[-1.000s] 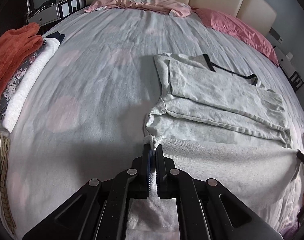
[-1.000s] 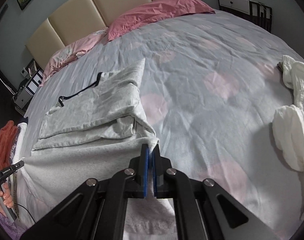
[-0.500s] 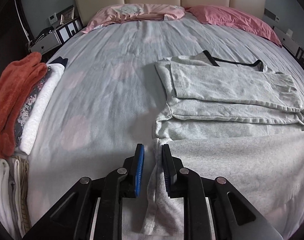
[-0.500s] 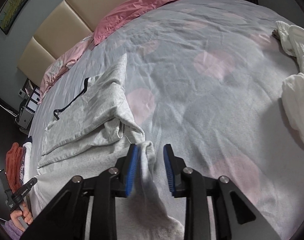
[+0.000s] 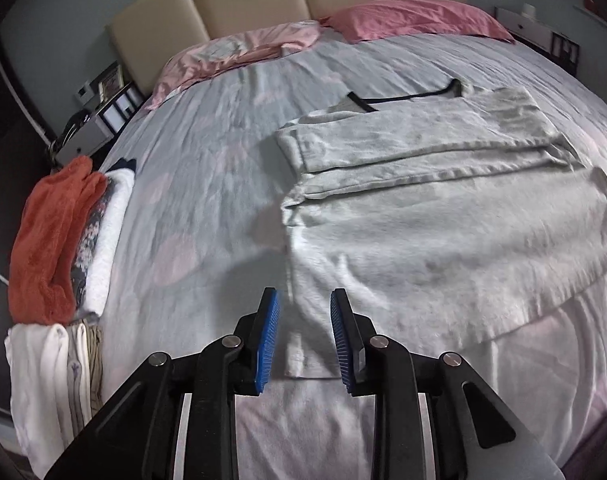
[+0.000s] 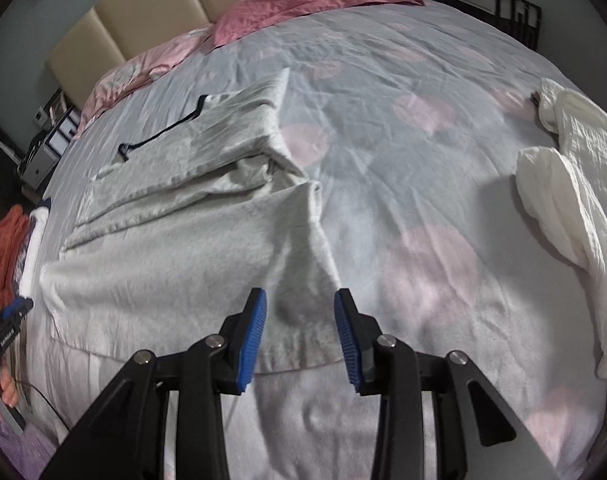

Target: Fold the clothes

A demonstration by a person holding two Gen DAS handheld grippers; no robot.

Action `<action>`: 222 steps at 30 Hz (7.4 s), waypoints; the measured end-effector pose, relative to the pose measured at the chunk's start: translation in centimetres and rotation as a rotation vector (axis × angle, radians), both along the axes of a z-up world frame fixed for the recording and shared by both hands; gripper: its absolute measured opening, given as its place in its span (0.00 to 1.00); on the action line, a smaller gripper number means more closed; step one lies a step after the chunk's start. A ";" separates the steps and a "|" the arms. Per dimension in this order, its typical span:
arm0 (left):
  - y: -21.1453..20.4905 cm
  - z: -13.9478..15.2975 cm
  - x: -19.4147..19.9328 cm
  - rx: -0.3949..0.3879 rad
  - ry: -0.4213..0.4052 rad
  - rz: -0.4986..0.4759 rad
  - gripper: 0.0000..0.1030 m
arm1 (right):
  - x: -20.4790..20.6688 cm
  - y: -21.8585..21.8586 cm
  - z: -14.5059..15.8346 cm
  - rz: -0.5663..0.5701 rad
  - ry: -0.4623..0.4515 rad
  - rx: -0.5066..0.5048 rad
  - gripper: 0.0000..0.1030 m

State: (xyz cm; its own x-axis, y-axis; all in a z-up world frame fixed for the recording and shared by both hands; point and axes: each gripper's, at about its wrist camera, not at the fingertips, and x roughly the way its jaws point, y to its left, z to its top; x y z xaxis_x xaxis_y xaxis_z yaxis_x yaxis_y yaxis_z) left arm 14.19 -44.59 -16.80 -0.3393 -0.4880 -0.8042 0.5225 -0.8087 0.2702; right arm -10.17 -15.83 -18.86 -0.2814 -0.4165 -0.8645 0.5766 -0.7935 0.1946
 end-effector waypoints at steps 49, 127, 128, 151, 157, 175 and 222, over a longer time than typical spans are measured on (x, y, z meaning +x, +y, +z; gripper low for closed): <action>-0.6 7.4 2.1 -0.237 0.170 0.189 0.07 | 5.4 -3.8 7.7 0.051 0.659 0.295 0.04; -14.9 -5.8 -7.9 0.018 0.045 0.277 0.28 | -10.3 -12.3 -3.3 -0.048 0.282 0.078 0.06; -15.3 -5.5 -7.5 0.039 0.068 0.297 0.32 | -10.7 -11.7 -3.0 -0.067 0.240 0.030 0.08; -16.5 -4.2 -3.5 0.157 0.151 0.429 0.34 | -13.0 -7.9 -3.1 -0.226 0.015 -0.174 0.33; -14.6 -3.2 -3.1 0.150 0.132 0.386 0.34 | -12.3 -6.1 -2.7 -0.248 -0.046 -0.211 0.33; -13.5 -1.0 5.3 0.252 0.133 0.543 0.34 | -11.2 -3.6 -5.0 -0.210 -0.106 -0.225 0.44; -21.8 -1.1 11.8 0.654 0.576 0.591 0.34 | 12.3 -34.9 3.5 0.175 -0.036 -0.128 0.06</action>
